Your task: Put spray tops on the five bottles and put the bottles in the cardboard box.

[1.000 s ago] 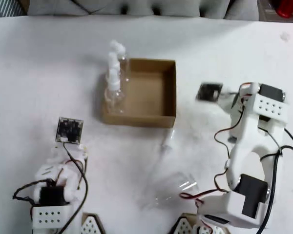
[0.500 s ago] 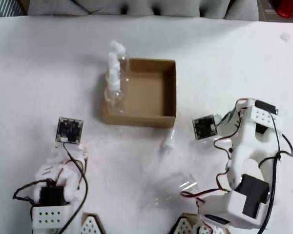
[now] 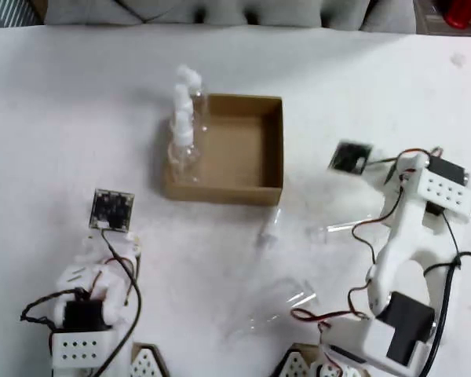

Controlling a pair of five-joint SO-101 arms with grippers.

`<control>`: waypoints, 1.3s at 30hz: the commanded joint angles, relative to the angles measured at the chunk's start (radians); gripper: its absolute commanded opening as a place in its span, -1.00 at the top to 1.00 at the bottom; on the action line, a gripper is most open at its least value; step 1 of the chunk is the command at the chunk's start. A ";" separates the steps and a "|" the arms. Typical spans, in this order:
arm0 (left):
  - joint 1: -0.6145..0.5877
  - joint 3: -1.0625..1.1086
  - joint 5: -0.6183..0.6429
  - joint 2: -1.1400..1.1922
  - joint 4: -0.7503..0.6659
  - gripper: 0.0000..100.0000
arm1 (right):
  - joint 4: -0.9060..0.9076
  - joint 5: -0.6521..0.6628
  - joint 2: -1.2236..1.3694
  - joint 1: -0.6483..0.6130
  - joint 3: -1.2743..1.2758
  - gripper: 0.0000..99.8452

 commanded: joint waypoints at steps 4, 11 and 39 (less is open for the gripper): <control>-0.005 -0.005 -0.014 -0.025 0.006 0.89 | 0.064 -0.749 -0.093 0.050 -0.052 0.48; -0.005 -0.005 -0.014 -0.025 0.006 0.89 | 0.085 -1.306 -0.101 0.054 -0.058 0.80; -0.005 -0.005 -0.014 -0.025 0.006 0.89 | -0.173 -2.065 0.188 -0.097 -0.077 0.49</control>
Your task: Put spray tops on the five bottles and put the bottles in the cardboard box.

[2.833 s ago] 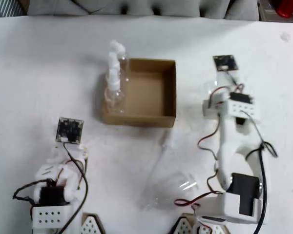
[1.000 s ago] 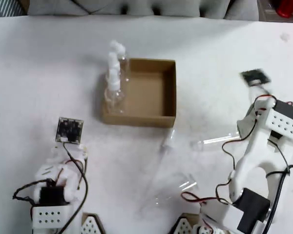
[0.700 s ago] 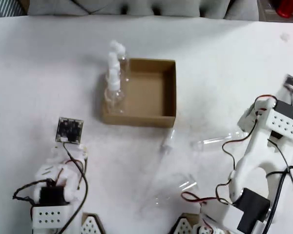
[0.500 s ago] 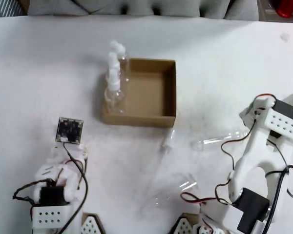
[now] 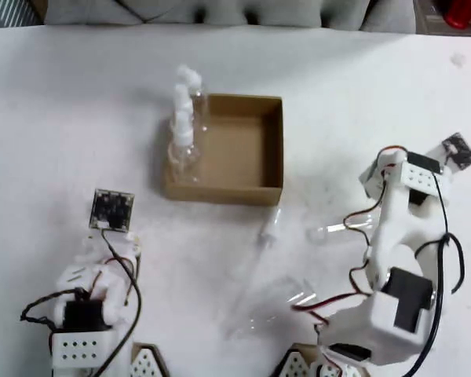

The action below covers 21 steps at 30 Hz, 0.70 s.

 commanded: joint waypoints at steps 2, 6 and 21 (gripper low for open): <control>-0.005 -0.005 -0.014 -0.025 0.006 0.89 | -0.016 -0.002 0.013 -0.012 -0.077 0.49; -0.005 -0.005 -0.014 -0.025 0.006 0.89 | -0.016 -0.002 0.031 -0.033 -0.075 0.49; -0.005 -0.005 -0.014 -0.025 0.018 0.89 | -0.016 0.110 0.119 -0.050 -0.106 0.79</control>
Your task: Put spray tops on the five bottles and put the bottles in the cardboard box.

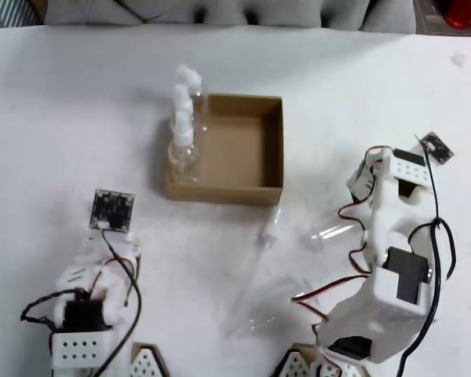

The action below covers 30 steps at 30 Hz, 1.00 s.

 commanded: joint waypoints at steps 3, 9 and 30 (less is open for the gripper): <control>-0.005 -0.005 -0.014 -0.025 0.003 0.89 | 0.007 0.104 -0.015 0.028 -0.118 0.98; -0.005 -0.005 -0.014 -0.025 0.003 0.89 | 0.067 0.439 -0.012 0.079 -0.232 0.90; -0.005 -0.005 -0.014 -0.025 0.003 0.89 | 0.119 1.591 0.168 0.051 -0.304 0.88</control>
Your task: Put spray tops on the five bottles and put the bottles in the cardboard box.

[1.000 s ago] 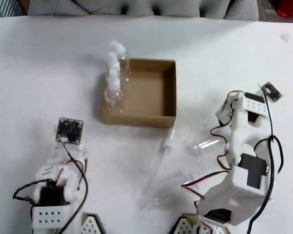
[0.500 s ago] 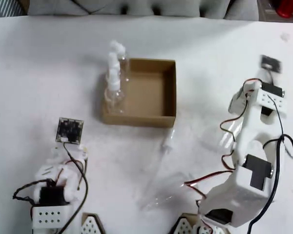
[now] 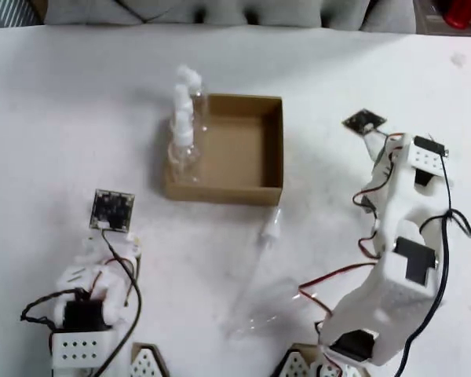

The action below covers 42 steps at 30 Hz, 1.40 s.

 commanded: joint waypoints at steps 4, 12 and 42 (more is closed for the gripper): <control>-0.005 -0.005 -0.014 -0.025 0.003 0.89 | 0.010 -0.112 0.110 -0.010 -0.178 0.63; -0.005 -0.005 -0.014 -0.025 0.003 0.89 | 0.128 -0.141 0.148 -0.007 -0.341 0.39; -0.005 -0.005 -0.015 -0.025 0.003 0.89 | 0.260 -0.089 -0.255 0.136 -0.012 0.39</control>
